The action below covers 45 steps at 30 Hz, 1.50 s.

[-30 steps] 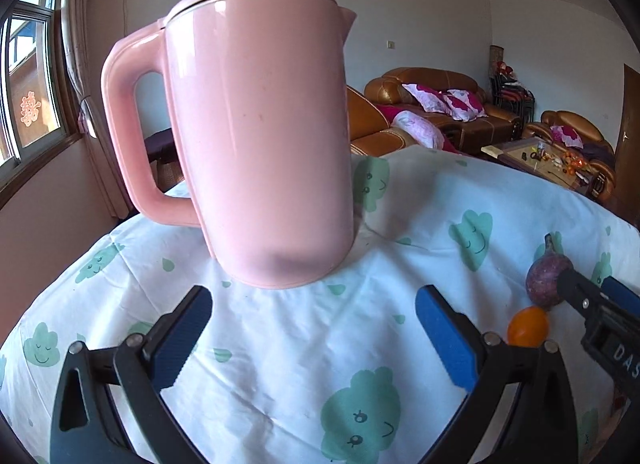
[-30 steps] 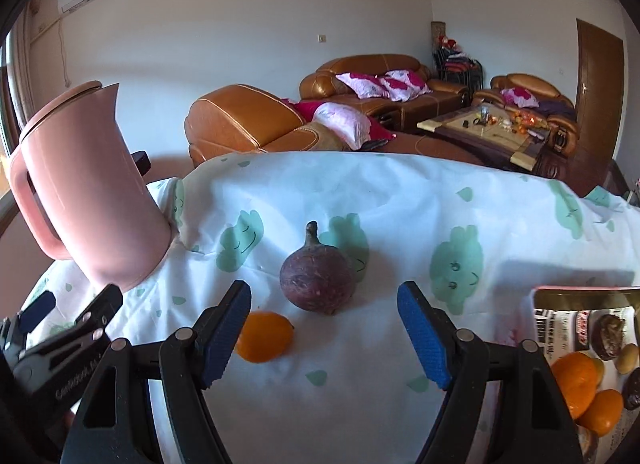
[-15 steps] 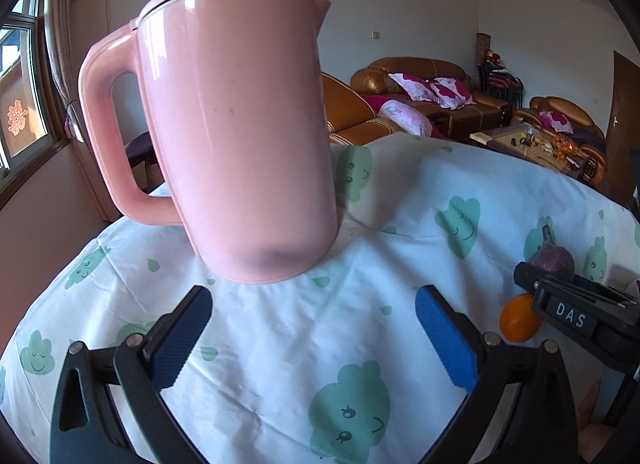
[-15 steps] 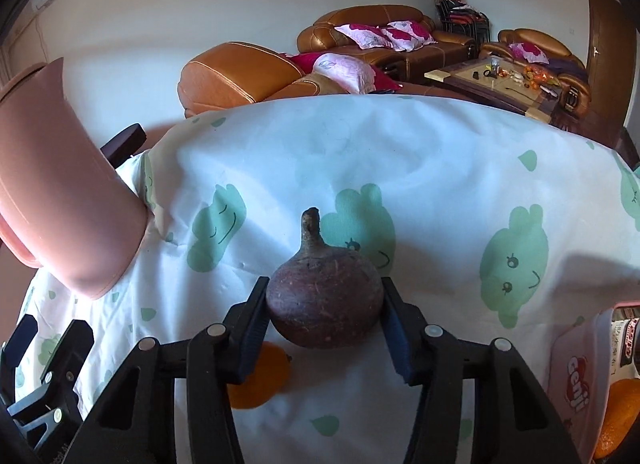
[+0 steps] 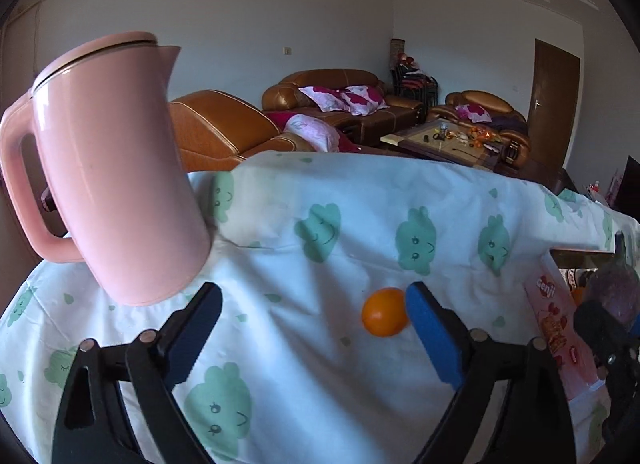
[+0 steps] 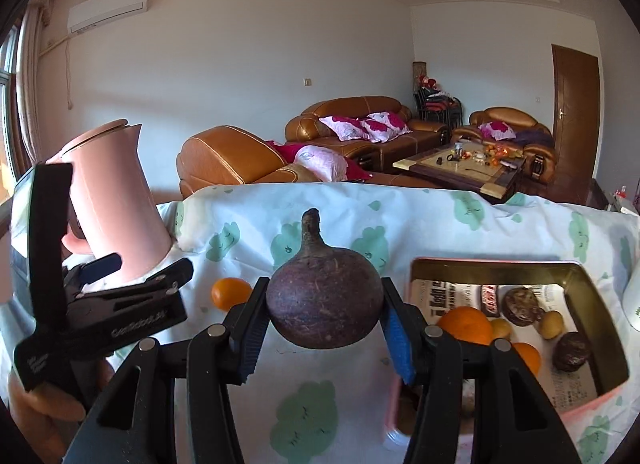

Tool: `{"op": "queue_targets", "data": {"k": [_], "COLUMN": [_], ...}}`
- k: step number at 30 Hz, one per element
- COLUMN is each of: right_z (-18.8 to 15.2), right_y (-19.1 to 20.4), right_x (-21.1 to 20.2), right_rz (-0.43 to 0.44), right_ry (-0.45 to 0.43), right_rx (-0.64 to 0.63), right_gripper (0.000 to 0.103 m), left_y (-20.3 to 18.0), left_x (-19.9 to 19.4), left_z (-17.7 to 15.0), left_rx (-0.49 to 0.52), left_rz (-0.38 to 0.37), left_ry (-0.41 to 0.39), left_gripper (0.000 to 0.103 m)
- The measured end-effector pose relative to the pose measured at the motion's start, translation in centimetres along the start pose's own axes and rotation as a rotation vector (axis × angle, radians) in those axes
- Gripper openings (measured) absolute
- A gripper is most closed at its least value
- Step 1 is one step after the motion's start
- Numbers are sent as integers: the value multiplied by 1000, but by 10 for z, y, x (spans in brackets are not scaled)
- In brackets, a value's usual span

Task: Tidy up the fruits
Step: 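Grasp the last mangosteen with the right tool while the left tool grasps an orange, then carry the mangosteen and the orange over the tin tray with both tools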

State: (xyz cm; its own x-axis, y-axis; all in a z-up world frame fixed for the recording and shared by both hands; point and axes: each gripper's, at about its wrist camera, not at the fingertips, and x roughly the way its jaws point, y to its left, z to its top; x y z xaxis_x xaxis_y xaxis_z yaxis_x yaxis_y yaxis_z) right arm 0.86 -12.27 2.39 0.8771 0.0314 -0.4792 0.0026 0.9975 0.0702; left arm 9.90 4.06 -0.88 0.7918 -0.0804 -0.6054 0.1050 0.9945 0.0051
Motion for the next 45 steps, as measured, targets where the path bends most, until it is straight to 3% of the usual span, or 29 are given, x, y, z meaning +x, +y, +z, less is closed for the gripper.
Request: {"op": "queue_targets", "data": {"k": [3, 5, 11, 16, 17, 21, 28, 33, 45], "right_z": [-9, -13, -16, -20, -21, -23, -22, -21, -24], "right_y": [-10, -19, -32, -34, -35, -32, -28, -27, -62], "right_x": [-10, -16, -19, -11, -11, -13, -23, -31, -55], "right_rz": [-13, -22, -26, 2, 5, -3, -60, -75, -98], "right_ry": [12, 12, -1, 31, 35, 24, -46, -79, -92], "right_rx": [-11, -1, 29, 34, 37, 28, -16, -29, -11], "right_gripper": [54, 54, 54, 54, 54, 54, 54, 54, 54], "left_y": [-28, -44, -54, -48, -48, -48, -34, -36, -85], "left_x": [13, 26, 55, 55, 54, 45, 1, -20, -69], "left_z": [5, 6, -3, -2, -3, -2, -1, -10, -26], "left_rx": [61, 96, 120, 77, 72, 70, -1, -39, -4], "left_rz": [-12, 5, 9, -53, -71, -48, 75, 56, -6], "left_ry": [48, 92, 228, 250, 251, 219, 1, -43, -129], "left_gripper": [89, 76, 56, 50, 40, 39, 39, 39, 39]}}
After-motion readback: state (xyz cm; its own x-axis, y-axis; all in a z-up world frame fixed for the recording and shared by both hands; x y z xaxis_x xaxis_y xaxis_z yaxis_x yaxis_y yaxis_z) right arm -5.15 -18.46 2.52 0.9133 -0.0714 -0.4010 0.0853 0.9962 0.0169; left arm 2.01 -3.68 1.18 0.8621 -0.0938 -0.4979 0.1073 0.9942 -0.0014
